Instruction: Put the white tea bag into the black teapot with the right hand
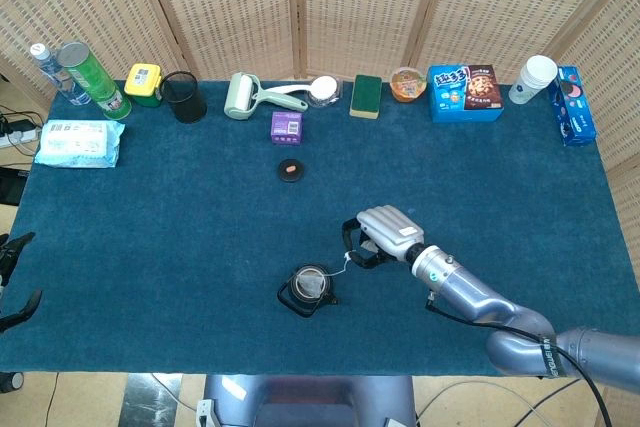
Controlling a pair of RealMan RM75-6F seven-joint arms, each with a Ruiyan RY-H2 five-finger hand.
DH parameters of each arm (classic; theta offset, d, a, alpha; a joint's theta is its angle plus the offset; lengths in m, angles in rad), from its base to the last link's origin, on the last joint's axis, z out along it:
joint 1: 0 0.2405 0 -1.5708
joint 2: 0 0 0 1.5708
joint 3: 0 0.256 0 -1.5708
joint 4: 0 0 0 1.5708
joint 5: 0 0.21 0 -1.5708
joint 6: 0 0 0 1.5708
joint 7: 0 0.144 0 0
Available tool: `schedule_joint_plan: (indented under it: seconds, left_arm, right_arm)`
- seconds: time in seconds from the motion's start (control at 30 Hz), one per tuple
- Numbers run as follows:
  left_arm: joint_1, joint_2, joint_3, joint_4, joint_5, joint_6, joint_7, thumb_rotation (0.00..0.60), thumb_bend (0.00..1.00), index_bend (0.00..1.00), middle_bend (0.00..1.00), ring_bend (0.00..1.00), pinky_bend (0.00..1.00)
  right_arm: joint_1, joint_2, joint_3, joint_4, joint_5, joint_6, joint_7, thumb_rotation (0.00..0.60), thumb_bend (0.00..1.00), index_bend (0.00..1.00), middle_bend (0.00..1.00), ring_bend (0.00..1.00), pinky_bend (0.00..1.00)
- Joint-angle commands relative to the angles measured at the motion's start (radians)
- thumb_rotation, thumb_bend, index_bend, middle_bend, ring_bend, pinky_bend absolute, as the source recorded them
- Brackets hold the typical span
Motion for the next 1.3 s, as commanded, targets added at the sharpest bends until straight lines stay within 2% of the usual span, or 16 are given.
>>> schedule_joint_plan:
  seconds: [0.03,0.13,0.23,0.6,0.9,1.0,1.13,1.3]
  left_arm:
    - [-0.001,0.001,0.0,-0.005,0.001,-0.001,0.005,0.6,0.45,0.03,0.14,0.0,0.12]
    - [-0.005,0.002,-0.001,-0.015,0.003,-0.004,0.017,0.6,0.45,0.03,0.14,0.0,0.12]
    - [-0.008,0.002,-0.001,-0.023,0.005,-0.005,0.027,0.6,0.45,0.03,0.14,0.0,0.12]
    - [-0.011,0.009,-0.005,-0.046,0.0,-0.004,0.053,0.6,0.45,0.03,0.14,0.0,0.12]
    - [-0.013,0.018,-0.008,-0.067,-0.011,-0.007,0.078,0.6,0.45,0.03,0.14,0.0,0.12]
    - [-0.014,0.019,-0.009,-0.072,-0.014,-0.009,0.085,0.6,0.45,0.03,0.14,0.0,0.12]
    - [-0.016,0.018,-0.009,-0.075,-0.016,-0.012,0.093,0.6,0.45,0.03,0.14,0.0,0.12]
    - [-0.018,0.022,-0.011,-0.084,-0.021,-0.016,0.109,0.6,0.45,0.03,0.14,0.0,0.12]
  right_arm:
    - [-0.007,0.008,-0.006,0.006,-0.013,-0.01,0.012,0.6,0.48,0.5,0.86,1.0,1.0]
    - [-0.018,0.025,-0.011,0.016,-0.05,-0.034,0.052,0.6,0.44,0.39,0.71,0.98,1.0]
    - [-0.029,0.03,-0.011,0.027,-0.089,-0.033,0.083,0.6,0.4,0.33,0.62,0.9,0.99]
    - [-0.052,0.066,-0.001,0.025,-0.185,-0.018,0.171,0.6,0.4,0.25,0.6,0.87,0.97]
    - [-0.055,0.095,0.001,0.045,-0.252,-0.017,0.239,0.6,0.4,0.17,0.65,0.93,0.96]
    - [-0.055,0.095,-0.003,0.054,-0.282,-0.012,0.263,0.6,0.4,0.16,0.78,0.99,0.96]
    - [-0.045,0.102,-0.013,0.064,-0.317,-0.033,0.305,0.6,0.48,0.21,0.98,1.0,0.99]
    - [-0.005,0.129,-0.039,0.063,-0.386,-0.099,0.353,0.6,0.64,0.25,1.0,1.0,1.0]
